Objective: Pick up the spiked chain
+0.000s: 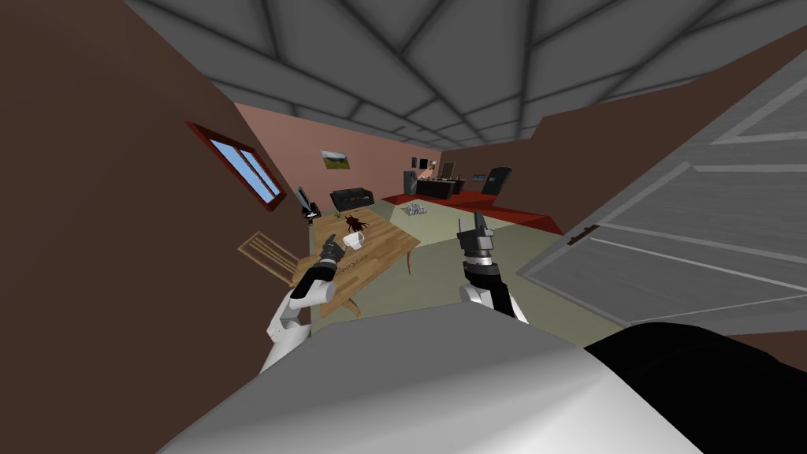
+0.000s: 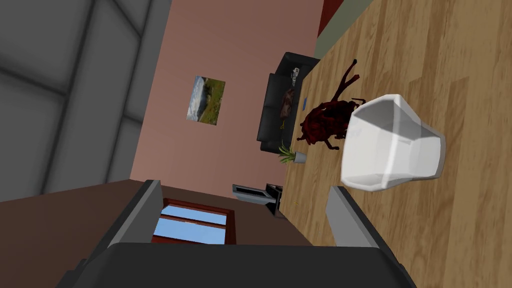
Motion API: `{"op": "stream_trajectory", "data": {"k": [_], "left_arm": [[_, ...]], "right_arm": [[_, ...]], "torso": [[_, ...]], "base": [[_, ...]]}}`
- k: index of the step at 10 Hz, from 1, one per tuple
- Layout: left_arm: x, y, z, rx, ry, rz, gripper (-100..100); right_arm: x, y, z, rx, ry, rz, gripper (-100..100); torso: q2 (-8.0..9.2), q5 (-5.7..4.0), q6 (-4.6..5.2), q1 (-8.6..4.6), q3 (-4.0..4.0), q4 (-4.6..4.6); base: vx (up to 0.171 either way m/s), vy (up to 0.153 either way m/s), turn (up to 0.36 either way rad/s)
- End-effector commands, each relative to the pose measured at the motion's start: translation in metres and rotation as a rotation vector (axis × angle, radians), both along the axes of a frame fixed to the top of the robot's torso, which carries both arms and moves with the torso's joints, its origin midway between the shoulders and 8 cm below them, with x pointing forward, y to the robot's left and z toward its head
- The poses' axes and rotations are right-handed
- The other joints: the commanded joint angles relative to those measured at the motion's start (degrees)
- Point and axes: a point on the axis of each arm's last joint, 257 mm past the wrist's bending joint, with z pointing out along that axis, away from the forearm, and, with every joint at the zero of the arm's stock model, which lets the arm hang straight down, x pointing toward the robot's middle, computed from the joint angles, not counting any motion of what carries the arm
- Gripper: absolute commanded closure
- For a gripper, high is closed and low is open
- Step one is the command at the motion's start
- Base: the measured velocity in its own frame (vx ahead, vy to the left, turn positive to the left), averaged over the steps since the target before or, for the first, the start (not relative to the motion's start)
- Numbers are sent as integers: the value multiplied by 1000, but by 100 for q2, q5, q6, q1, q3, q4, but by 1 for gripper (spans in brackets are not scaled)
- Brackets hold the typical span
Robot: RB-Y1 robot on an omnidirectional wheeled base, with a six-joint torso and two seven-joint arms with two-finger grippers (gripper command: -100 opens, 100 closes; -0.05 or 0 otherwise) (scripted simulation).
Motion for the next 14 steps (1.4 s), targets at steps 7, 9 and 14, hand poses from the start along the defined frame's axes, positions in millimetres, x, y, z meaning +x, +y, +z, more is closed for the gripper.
{"op": "stream_trajectory", "data": {"k": [7,9,14], "left_arm": [[25,31,-53,-83,207,38,-100],[28,40,-69,-104,267,54,-100],[25,62,-105,-149,406,96,-100]], "right_arm": [[0,0,0,0,0,0,0],[0,0,0,0,0,0,0],[0,0,0,0,0,0,0]], "torso": [[-2,2,-1,10,-1,0],[-3,2,-1,10,-2,-1],[2,5,0,20,1,0]], "base": [[20,-68,-76],[27,-59,-87],[17,-32,-82]]}}
